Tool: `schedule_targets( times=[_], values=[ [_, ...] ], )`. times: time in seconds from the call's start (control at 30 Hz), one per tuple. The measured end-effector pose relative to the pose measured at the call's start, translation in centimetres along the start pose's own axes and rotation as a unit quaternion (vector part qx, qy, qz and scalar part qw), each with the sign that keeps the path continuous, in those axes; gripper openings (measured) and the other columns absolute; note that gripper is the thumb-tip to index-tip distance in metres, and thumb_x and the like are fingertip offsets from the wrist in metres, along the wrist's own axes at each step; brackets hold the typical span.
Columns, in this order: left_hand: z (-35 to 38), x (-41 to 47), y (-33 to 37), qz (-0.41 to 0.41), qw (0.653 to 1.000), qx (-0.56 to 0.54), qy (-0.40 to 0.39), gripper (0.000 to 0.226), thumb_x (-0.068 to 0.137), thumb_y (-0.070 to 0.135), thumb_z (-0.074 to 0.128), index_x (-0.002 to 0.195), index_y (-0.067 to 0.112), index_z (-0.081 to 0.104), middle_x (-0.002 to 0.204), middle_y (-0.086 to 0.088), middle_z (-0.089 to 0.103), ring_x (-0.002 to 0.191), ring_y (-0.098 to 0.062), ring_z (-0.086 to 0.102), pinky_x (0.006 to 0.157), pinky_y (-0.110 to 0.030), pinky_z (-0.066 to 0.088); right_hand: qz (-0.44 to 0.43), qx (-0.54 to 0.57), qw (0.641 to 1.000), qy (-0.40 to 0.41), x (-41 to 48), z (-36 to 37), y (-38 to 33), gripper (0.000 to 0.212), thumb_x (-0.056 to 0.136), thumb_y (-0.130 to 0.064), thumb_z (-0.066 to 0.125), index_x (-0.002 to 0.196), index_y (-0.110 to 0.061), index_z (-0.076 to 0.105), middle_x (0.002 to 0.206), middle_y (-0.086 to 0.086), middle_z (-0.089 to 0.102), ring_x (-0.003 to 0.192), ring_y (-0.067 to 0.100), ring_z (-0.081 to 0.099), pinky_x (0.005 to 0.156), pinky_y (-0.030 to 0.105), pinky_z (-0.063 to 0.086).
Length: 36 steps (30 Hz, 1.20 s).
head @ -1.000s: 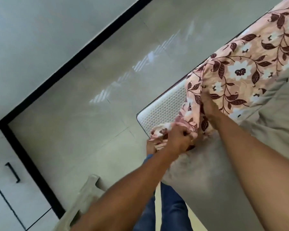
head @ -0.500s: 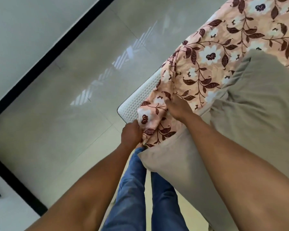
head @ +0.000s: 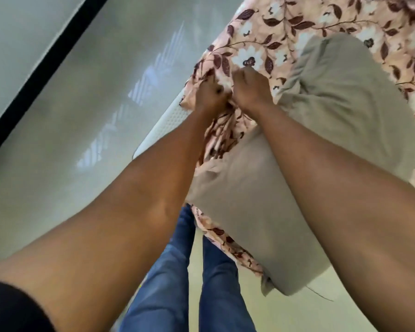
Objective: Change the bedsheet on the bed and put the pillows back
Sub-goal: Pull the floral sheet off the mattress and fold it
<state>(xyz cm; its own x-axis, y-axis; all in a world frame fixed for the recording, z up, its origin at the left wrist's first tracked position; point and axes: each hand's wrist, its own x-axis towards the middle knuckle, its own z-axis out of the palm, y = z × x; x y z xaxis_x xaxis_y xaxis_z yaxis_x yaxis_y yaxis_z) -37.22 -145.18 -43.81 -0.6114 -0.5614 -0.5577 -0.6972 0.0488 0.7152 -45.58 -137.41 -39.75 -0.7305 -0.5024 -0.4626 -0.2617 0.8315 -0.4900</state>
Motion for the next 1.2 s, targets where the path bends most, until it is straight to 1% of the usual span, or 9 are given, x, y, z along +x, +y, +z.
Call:
schedule_targets(
  times=[0.07,0.17,0.3,0.37,0.43,0.53,0.8,1.07,1.2],
  values=[
    [-0.1,-1.8,-2.5,-0.052,0.996,-0.009,-0.068,0.015,0.071,0.021,0.071,0.067,0.013,0.058,0.069,-0.010,0.062,0.066,-0.019,0.057,0.065,-0.032,0.045,-0.019,-0.040,0.999,-0.027,-1.4,-1.3,0.5,0.039,0.106,-0.035,0.038,0.125,-0.009,0.061,0.126,0.017,0.065,0.113,0.032,0.060,0.084,0.033,0.041],
    [-0.8,-4.5,-5.8,-0.100,0.988,0.064,-0.095,0.020,0.088,0.020,0.066,0.101,0.006,0.073,0.099,-0.021,0.073,0.078,-0.029,0.068,0.080,-0.040,0.060,-0.037,-0.097,0.993,-0.058,-4.4,-2.5,1.2,0.034,0.099,-0.021,0.051,0.130,-0.011,0.061,0.132,0.016,0.063,0.118,0.032,0.060,0.095,0.037,0.050],
    [-2.4,-9.8,-6.0,-0.112,0.977,0.159,-0.087,0.032,0.097,0.029,0.057,0.118,0.011,0.072,0.119,-0.011,0.071,0.106,-0.034,0.067,0.093,-0.040,0.056,-0.100,-0.126,0.987,-0.030,-10.6,-5.1,1.9,0.036,0.095,-0.014,0.054,0.130,-0.010,0.058,0.137,0.015,0.058,0.125,0.034,0.055,0.104,0.043,0.047],
    [-3.1,-12.0,-4.6,-0.094,0.969,0.208,-0.090,0.038,0.100,0.036,0.052,0.119,0.010,0.071,0.125,-0.011,0.069,0.114,-0.034,0.062,0.094,-0.035,0.049,-0.115,-0.142,0.983,-0.008,-14.5,-6.8,2.6,0.046,0.095,-0.014,0.053,0.140,-0.008,0.052,0.151,0.017,0.048,0.140,0.035,0.044,0.116,0.043,0.035],
    [-3.4,-14.4,-2.1,-0.065,0.967,0.229,-0.085,0.040,0.102,0.037,0.049,0.119,0.008,0.070,0.126,-0.013,0.068,0.117,-0.036,0.060,0.092,-0.035,0.046,-0.114,-0.170,0.979,0.004,-18.4,-8.4,4.1,0.053,0.097,-0.016,0.051,0.148,-0.007,0.044,0.162,0.016,0.034,0.150,0.033,0.030,0.124,0.043,0.021],
    [-2.3,-17.3,2.3,0.013,0.961,0.266,-0.079,0.036,0.102,0.034,0.046,0.114,0.008,0.068,0.121,-0.015,0.068,0.113,-0.038,0.061,0.088,-0.038,0.048,-0.125,-0.210,0.969,0.018,-22.8,-10.5,8.1,0.051,0.097,-0.021,0.049,0.146,-0.007,0.044,0.163,0.018,0.029,0.152,0.034,0.026,0.124,0.048,0.020],
    [9.8,-28.7,7.9,0.178,0.914,0.366,0.005,0.044,0.095,0.035,0.056,0.133,0.014,0.059,0.129,-0.017,0.058,0.119,-0.043,0.055,0.099,-0.048,0.048,-0.085,-0.213,0.973,0.016,-33.3,-14.3,25.8,0.049,0.104,-0.037,0.041,0.146,-0.011,0.042,0.166,0.013,0.024,0.153,0.030,0.022,0.122,0.048,0.021],
    [24.2,-39.3,3.4,0.120,0.885,0.450,0.015,0.045,0.090,0.036,0.061,0.130,0.018,0.053,0.130,-0.019,0.048,0.121,-0.043,0.048,0.098,-0.051,0.048,-0.115,-0.225,0.967,-0.038,-42.8,-19.5,41.3,0.056,0.100,-0.031,0.052,0.150,-0.012,0.037,0.161,0.012,0.031,0.149,0.036,0.028,0.115,0.052,0.034],
    [29.4,-45.8,2.6,0.069,0.897,0.431,-0.069,0.057,0.094,0.026,0.058,0.147,0.020,0.041,0.145,-0.017,0.046,0.129,-0.038,0.048,0.107,-0.047,0.044,-0.135,-0.264,0.952,-0.072,-43.7,-22.2,44.5,0.056,0.099,-0.029,0.055,0.150,-0.011,0.039,0.159,0.012,0.035,0.148,0.035,0.029,0.115,0.048,0.036]
  ],
)
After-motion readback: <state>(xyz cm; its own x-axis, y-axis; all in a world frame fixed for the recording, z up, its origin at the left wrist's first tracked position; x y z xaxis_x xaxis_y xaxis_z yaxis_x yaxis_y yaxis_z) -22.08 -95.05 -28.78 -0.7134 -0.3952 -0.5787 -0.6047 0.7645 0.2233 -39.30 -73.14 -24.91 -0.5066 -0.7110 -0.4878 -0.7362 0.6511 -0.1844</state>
